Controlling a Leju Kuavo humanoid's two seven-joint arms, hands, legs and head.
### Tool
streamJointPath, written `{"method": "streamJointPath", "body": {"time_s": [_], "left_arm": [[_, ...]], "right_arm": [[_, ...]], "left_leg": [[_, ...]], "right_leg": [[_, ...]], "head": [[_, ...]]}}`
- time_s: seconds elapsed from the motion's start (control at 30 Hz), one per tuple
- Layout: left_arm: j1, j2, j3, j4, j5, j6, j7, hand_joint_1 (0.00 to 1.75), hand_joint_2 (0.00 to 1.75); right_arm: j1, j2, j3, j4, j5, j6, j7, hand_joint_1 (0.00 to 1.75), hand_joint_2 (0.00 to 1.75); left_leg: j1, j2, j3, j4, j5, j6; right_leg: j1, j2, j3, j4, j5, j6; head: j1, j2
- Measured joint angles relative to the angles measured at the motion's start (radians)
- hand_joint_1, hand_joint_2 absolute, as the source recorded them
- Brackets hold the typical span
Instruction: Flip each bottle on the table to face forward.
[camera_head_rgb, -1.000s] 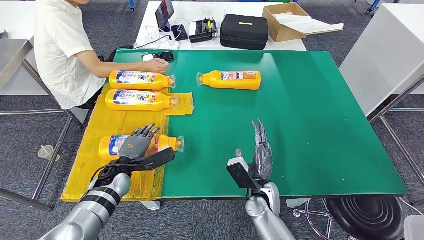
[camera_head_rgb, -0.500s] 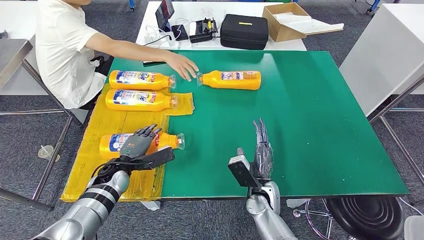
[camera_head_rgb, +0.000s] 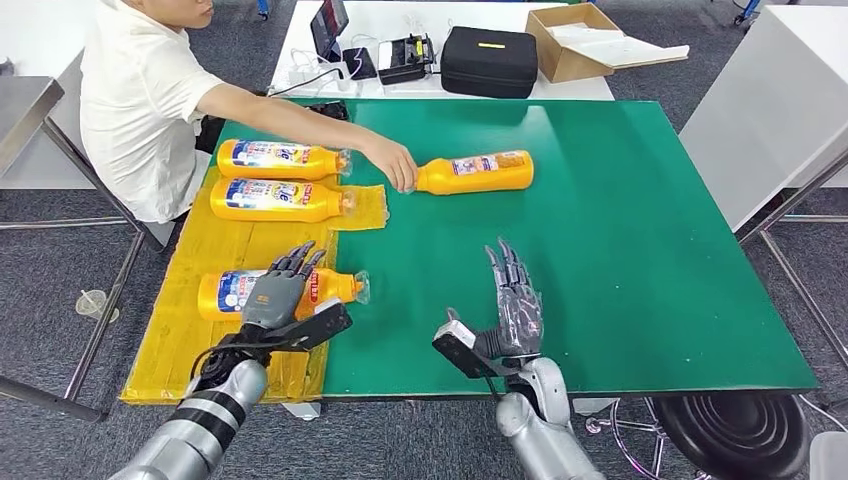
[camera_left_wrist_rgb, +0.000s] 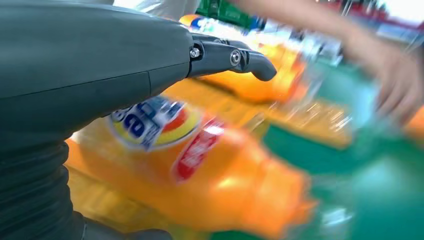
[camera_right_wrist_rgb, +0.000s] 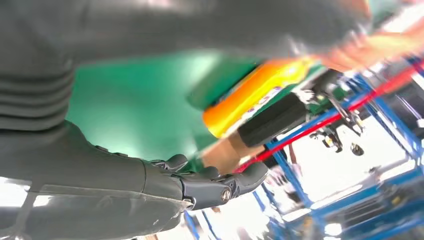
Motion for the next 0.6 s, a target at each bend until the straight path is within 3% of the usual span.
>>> {"method": "streamJointPath", "body": {"time_s": [0.13,0.27,0.4,0.6], "left_arm": [[0.116,-0.009,-0.016,-0.2,0.086,0.029,-0.04,0.0,1.75],[0.207,-0.006,-0.051,-0.379,0.125,0.038,-0.053,0.0,1.75],[0.254,-0.002,-0.078,-0.487,0.134,0.036,-0.061,0.0,1.75],[0.286,0.003,-0.099,-0.559,0.128,0.037,-0.064,0.0,1.75]], "right_arm": [[0.003,-0.078,-0.009,-0.029,0.149,0.005,0.128,0.0,1.75],[0.011,-0.149,-0.018,-0.068,0.185,0.013,0.165,0.0,1.75],[0.011,-0.189,-0.018,-0.082,0.224,0.034,0.203,0.0,1.75],[-0.017,-0.247,-0.013,-0.075,0.276,0.166,0.277,0.0,1.75]], "left_leg": [[-0.002,0.0,-0.002,0.0,-0.001,0.001],[-0.003,0.0,-0.004,0.0,-0.001,0.001],[-0.003,0.0,-0.004,0.0,-0.001,0.001],[-0.002,0.0,-0.004,0.0,-0.001,0.001]], "right_leg": [[-0.001,0.0,-0.002,0.0,0.0,0.0],[-0.002,0.0,-0.004,0.0,0.0,0.0],[-0.001,0.0,-0.004,0.0,0.0,0.0],[-0.001,0.0,-0.004,0.0,0.0,0.0]], "head": [[0.0,0.0],[0.0,0.0],[0.0,0.0],[0.0,0.0]]}}
